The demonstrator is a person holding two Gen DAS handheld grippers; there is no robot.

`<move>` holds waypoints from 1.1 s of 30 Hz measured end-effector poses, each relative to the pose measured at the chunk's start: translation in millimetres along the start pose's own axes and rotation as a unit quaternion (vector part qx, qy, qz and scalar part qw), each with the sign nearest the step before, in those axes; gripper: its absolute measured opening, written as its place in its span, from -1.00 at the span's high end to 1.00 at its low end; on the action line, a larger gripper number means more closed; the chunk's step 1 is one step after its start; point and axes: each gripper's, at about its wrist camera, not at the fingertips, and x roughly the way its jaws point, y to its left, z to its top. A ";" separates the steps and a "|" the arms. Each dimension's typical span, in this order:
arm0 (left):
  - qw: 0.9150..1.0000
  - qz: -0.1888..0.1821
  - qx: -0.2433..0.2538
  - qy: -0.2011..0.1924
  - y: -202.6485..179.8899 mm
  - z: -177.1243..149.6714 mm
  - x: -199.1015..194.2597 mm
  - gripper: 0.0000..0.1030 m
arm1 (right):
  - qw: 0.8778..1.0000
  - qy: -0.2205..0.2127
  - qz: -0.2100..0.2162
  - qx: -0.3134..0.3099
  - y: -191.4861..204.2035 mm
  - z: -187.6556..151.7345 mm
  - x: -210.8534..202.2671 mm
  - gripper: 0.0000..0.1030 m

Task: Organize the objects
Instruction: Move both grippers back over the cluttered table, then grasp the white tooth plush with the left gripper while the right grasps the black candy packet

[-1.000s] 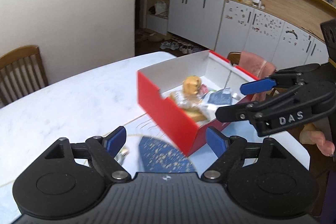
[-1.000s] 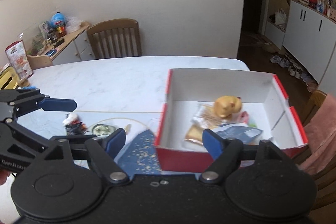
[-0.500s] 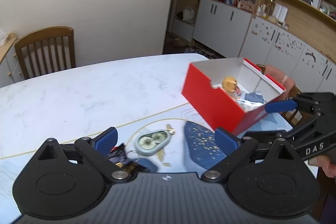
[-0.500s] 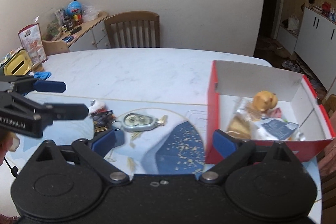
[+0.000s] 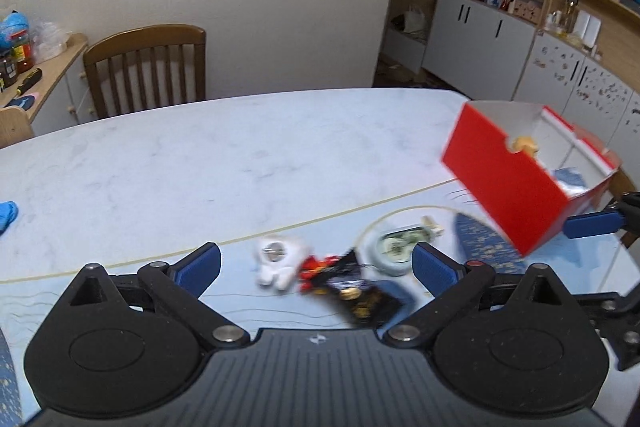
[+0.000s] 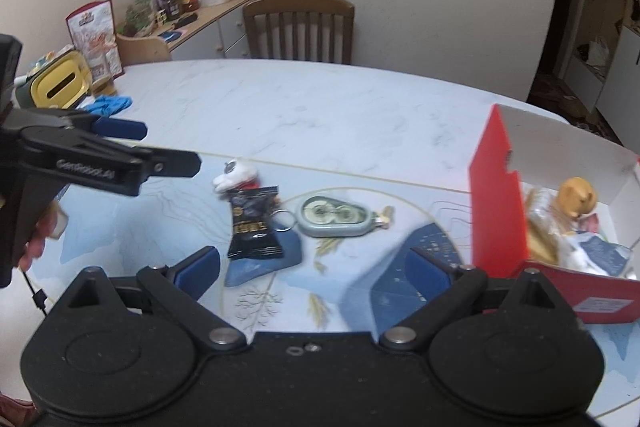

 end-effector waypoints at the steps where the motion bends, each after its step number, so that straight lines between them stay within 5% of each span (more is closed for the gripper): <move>1: 1.000 0.003 0.001 0.003 4.3 -1.1 4.2 -0.99 | 1.000 0.003 0.002 -0.002 2.5 0.2 3.5 -0.92; 18: 0.999 0.012 0.031 0.037 36.4 -6.9 72.8 -0.99 | 0.998 0.052 0.013 -0.018 30.1 8.8 69.7 -0.85; 33: 0.998 -0.002 0.040 0.056 39.5 -6.7 111.9 -0.99 | 0.996 0.074 0.018 -0.045 48.4 14.5 117.0 -0.59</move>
